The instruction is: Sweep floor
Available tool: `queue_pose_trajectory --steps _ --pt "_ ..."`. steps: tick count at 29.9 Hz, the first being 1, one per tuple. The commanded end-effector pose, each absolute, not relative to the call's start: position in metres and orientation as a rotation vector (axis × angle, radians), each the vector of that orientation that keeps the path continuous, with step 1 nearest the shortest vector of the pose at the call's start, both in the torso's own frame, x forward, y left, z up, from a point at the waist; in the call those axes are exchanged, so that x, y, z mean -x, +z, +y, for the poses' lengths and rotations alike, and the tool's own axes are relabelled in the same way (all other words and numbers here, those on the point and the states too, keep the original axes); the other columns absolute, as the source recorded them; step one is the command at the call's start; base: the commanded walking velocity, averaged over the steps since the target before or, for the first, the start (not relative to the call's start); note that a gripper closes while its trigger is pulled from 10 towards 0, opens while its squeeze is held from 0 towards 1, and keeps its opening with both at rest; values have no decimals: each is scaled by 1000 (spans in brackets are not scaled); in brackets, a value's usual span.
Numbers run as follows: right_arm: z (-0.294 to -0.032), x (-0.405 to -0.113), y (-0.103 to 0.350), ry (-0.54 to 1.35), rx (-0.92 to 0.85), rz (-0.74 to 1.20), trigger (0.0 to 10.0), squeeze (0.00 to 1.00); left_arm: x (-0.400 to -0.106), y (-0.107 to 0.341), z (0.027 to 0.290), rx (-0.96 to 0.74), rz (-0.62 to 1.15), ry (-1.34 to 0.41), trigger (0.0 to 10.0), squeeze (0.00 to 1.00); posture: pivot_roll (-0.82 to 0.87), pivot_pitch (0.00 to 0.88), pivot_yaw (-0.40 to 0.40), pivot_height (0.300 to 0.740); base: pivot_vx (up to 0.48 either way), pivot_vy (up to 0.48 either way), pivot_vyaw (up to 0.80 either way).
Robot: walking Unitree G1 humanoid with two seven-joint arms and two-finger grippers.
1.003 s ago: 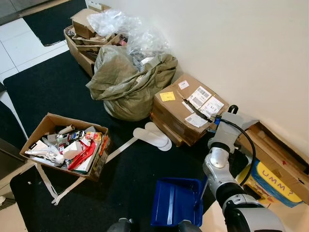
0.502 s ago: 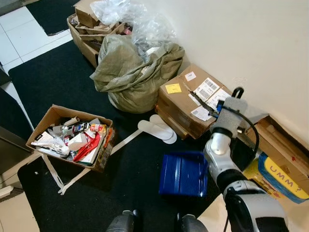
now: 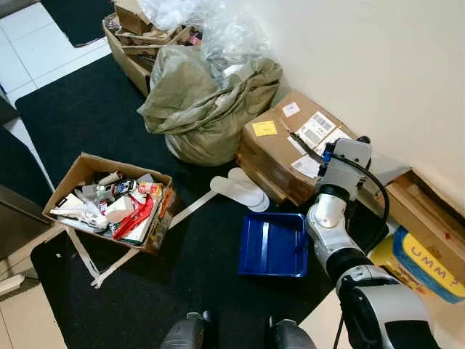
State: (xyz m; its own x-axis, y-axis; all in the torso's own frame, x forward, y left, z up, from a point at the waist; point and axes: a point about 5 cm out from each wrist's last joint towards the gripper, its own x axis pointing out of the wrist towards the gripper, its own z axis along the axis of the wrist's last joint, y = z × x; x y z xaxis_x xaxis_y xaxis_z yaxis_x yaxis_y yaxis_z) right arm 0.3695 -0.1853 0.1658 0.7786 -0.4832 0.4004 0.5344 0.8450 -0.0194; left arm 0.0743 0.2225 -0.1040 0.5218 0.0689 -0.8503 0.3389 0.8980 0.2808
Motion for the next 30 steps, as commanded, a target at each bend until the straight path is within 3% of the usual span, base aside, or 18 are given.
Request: queue_pose_trajectory --steps 1,7,12,14,15,17,23,30 --pt "-186 -365 152 -552 169 -353 10000 1000 -55 -106 231 -467 1082 -181 10000 0 202 369 85 740 0 0 0" --pt "-202 -360 149 -615 196 -353 10000 980 -60 -106 230 -471 1080 -180 10000 0 184 345 76 740 0 0 0" --pt "-217 -356 145 -655 167 -332 10000 894 -73 -105 233 -484 1078 -159 10000 0 152 306 65 740 0 0 0" --pt "-222 -355 146 -648 170 -339 10000 667 -77 -104 236 -504 1088 -157 10000 0 138 289 59 740 0 0 0" --pt "-225 -355 150 -649 163 -353 10000 55 -79 -104 238 -520 1100 -161 10000 0 122 270 54 740 0 0 0" --pt "-231 -356 156 -655 138 -377 10000 0 -81 -104 240 -550 1123 -174 10000 0 103 248 50 740 0 0 0" --pt "-235 -358 167 -656 104 -417 10000 0 -81 -105 243 -590 1155 -196 10000 0 86 224 46 740 0 0 0" --pt "-238 -363 207 -644 33 -593 10000 0 -72 -107 249 -682 1274 -252 10000 0 43 140 35 740 0 0 0"
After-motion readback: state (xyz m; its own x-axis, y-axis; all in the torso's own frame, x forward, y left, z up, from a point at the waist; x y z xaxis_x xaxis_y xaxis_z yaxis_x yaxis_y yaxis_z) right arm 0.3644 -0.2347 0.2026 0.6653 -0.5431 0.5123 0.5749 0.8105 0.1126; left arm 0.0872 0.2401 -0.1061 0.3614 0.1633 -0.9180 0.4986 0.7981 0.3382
